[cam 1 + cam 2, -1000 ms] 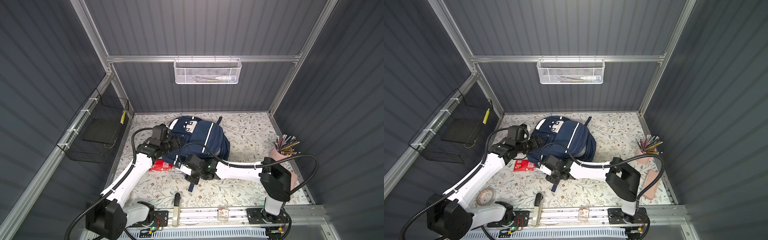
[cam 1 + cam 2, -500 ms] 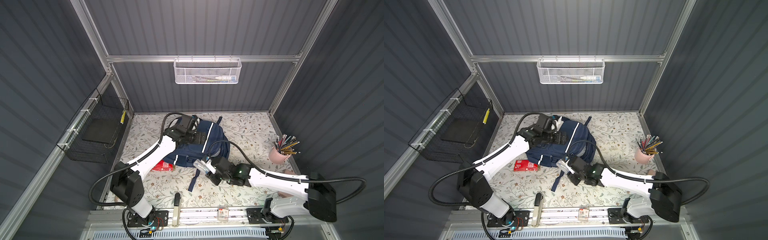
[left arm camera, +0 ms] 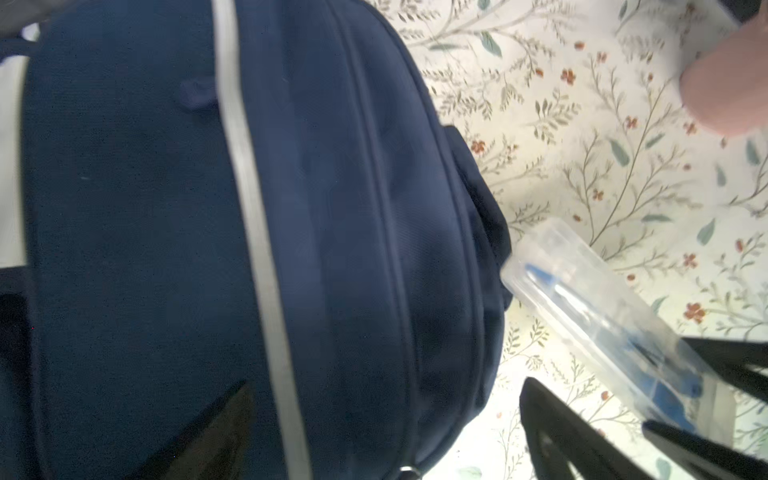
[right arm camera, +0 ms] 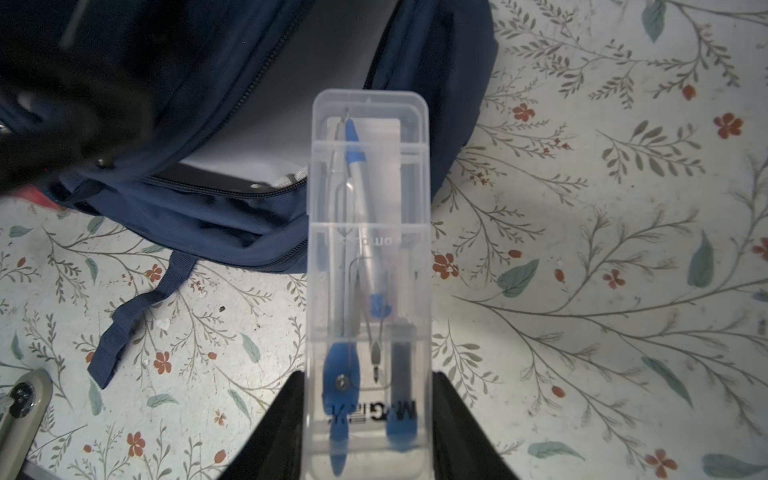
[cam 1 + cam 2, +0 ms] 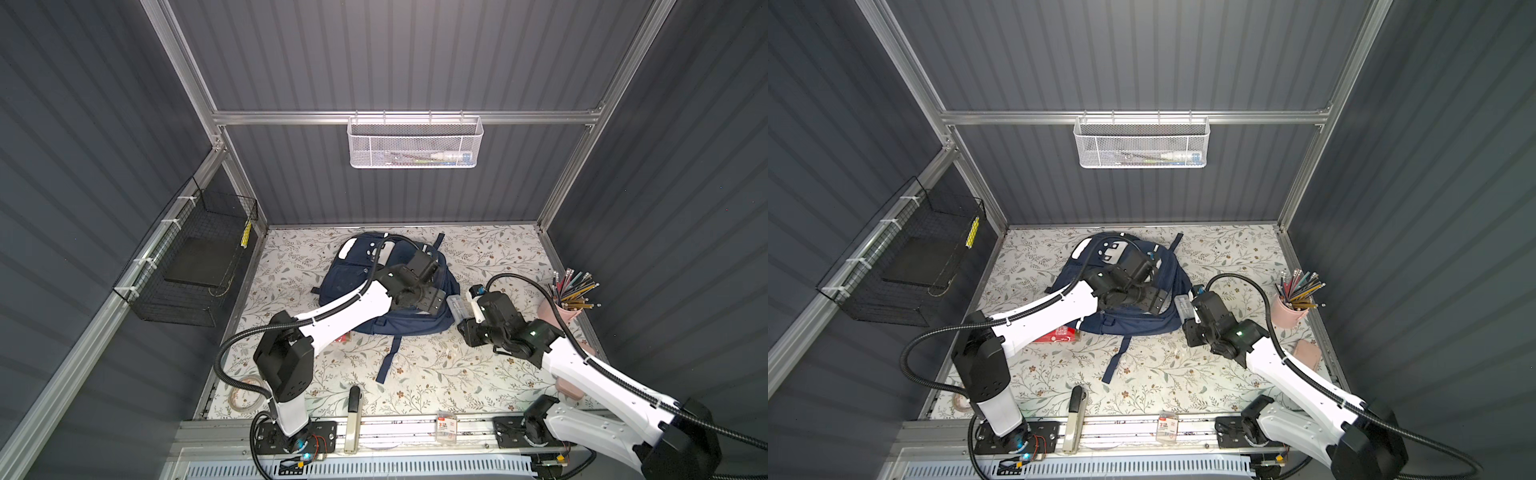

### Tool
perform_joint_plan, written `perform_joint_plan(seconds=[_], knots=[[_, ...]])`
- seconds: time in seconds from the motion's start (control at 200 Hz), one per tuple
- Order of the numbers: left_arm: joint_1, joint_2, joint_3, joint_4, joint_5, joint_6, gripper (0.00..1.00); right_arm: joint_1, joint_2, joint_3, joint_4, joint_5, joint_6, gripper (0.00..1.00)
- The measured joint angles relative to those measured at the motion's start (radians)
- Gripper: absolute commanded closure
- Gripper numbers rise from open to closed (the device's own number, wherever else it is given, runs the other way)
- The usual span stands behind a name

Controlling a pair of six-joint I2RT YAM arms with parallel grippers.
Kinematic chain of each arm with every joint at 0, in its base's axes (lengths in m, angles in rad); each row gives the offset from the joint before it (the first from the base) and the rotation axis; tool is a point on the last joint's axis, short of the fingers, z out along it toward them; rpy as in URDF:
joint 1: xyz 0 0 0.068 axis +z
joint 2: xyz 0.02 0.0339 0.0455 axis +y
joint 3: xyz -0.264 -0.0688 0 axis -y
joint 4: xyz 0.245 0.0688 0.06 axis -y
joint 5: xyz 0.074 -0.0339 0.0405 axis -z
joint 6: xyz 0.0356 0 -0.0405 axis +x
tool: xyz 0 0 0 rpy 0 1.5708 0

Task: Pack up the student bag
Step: 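Bring the compass box to the backpack opening while the left gripper holds the flap open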

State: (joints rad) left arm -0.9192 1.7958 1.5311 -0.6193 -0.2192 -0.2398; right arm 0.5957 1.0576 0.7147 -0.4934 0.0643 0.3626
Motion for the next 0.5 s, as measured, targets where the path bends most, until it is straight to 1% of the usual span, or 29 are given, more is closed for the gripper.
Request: perform_joint_plan(seconds=[0.095, 0.16, 0.185, 0.2, 0.225, 0.24, 0.26, 0.27, 0.28, 0.285, 0.29, 0.295, 0.315, 0.41, 0.5], knots=[[-0.046, 0.043, 0.013, -0.039, -0.078, 0.024, 0.00, -0.056, 0.064, 0.013, 0.018, -0.019, 0.002, 0.61], [-0.076, 0.086, 0.051, -0.077, -0.148, 0.038, 0.00, -0.093, 0.111, 0.025, 0.037, -0.027, 0.005, 0.62], [-0.085, 0.105, 0.070, -0.093, -0.177, 0.042, 0.03, -0.103, 0.124, 0.028, 0.045, -0.029, 0.005, 0.62], [-0.090, 0.117, 0.084, -0.105, -0.197, 0.043, 0.07, -0.106, 0.129, 0.029, 0.049, -0.032, 0.005, 0.62], [-0.096, 0.138, 0.108, -0.123, -0.227, 0.044, 0.16, -0.109, 0.136, 0.031, 0.055, -0.035, 0.005, 0.62], [-0.099, 0.153, 0.126, -0.135, -0.245, 0.045, 0.24, -0.110, 0.140, 0.032, 0.057, -0.039, 0.005, 0.62], [-0.103, 0.167, 0.142, -0.145, -0.265, 0.044, 0.44, -0.111, 0.145, 0.034, 0.061, -0.043, 0.006, 0.62], [-0.105, 0.176, 0.151, -0.149, -0.276, 0.046, 0.56, -0.111, 0.146, 0.034, 0.066, -0.046, 0.006, 0.62], [-0.108, 0.183, 0.158, -0.153, -0.285, 0.053, 0.65, -0.111, 0.147, 0.035, 0.069, -0.049, 0.007, 0.62], [-0.108, 0.185, 0.160, -0.154, -0.289, 0.054, 0.72, -0.111, 0.148, 0.035, 0.072, -0.051, 0.008, 0.62], [-0.109, 0.187, 0.162, -0.154, -0.292, 0.052, 0.75, -0.111, 0.148, 0.035, 0.074, -0.052, 0.008, 0.62], [-0.110, 0.191, 0.165, -0.155, -0.296, 0.048, 0.81, -0.111, 0.148, 0.035, 0.076, -0.053, 0.008, 0.62], [-0.112, 0.198, 0.172, -0.159, -0.311, 0.054, 1.00, -0.110, 0.150, 0.036, 0.083, -0.060, 0.008, 0.62], [-0.117, 0.197, 0.174, -0.158, -0.320, 0.054, 1.00, -0.109, 0.151, 0.040, 0.116, -0.092, 0.008, 0.61], [-0.120, 0.158, 0.175, -0.162, -0.319, 0.053, 1.00, -0.098, 0.152, 0.049, 0.140, -0.115, 0.007, 0.60]])
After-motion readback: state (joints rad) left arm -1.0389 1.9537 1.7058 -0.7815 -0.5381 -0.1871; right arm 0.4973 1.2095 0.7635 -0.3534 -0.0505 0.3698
